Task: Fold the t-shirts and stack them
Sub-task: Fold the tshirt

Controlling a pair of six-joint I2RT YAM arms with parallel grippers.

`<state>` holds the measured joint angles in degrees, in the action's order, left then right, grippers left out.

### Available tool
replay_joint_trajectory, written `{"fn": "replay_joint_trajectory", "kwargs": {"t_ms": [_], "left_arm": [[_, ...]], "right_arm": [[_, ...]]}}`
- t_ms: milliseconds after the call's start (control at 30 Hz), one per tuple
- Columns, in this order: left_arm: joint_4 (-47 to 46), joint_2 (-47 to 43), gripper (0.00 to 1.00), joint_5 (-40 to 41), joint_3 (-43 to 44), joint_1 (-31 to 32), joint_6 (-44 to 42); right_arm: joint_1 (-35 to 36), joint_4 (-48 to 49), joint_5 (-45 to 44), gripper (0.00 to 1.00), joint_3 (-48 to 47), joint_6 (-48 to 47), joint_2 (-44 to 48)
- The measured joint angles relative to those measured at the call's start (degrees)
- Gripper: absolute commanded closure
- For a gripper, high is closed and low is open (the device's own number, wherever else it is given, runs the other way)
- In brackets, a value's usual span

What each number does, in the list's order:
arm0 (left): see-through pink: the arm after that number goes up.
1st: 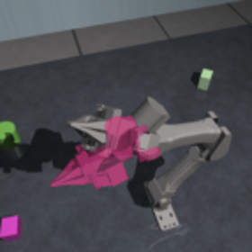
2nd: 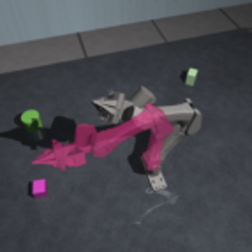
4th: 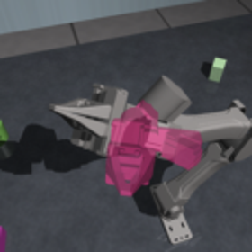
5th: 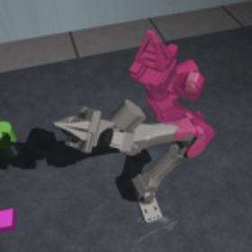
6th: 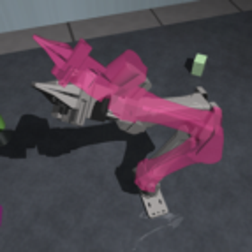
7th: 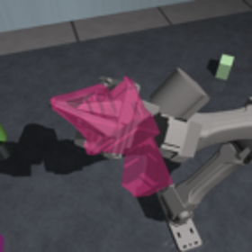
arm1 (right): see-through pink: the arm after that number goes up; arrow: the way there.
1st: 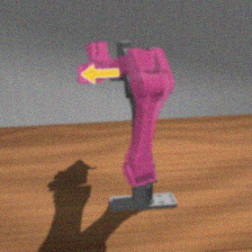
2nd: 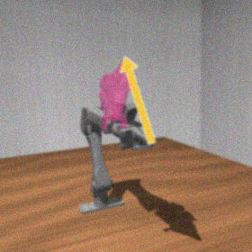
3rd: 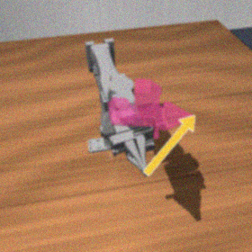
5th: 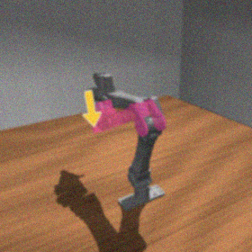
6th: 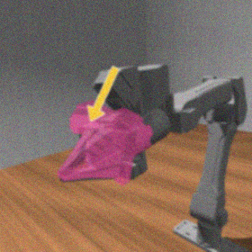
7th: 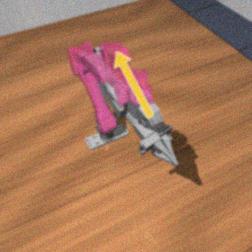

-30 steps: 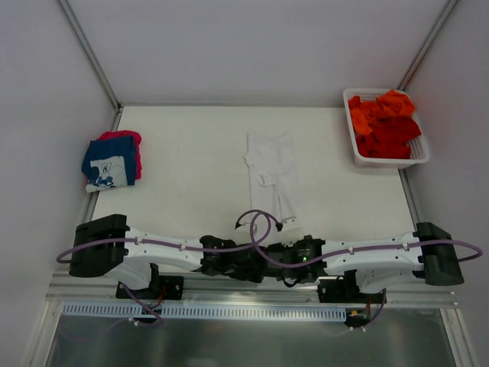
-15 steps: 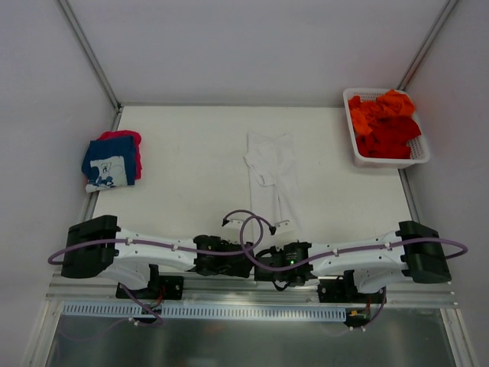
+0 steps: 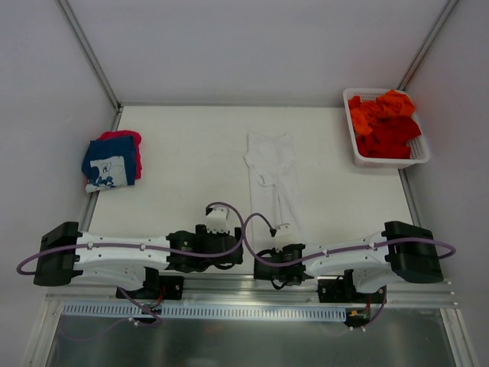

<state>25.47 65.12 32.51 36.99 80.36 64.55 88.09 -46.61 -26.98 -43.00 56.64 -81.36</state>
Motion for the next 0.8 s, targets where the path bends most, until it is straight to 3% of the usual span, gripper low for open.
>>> {"fn": "replay_joint_trajectory", "kwargs": {"t_ms": [133, 267, 800], "left_arm": [[0.3, -2.5, 0.12, 0.6, -1.4, -0.6, -0.1], [-0.1, -2.3, 0.12, 0.7, -1.4, -1.0, -0.3], [0.7, 8.2, 0.12, -2.6, 0.8, -1.7, -0.6]], "right_arm": [[0.0, 0.3, 0.6, 0.90, -0.1, -0.4, -0.5], [0.0, -0.1, 0.9, 0.96, -1.2, -1.3, -1.6], [0.3, -3.8, 0.7, 0.96, -5.5, -2.7, -2.7]]}}
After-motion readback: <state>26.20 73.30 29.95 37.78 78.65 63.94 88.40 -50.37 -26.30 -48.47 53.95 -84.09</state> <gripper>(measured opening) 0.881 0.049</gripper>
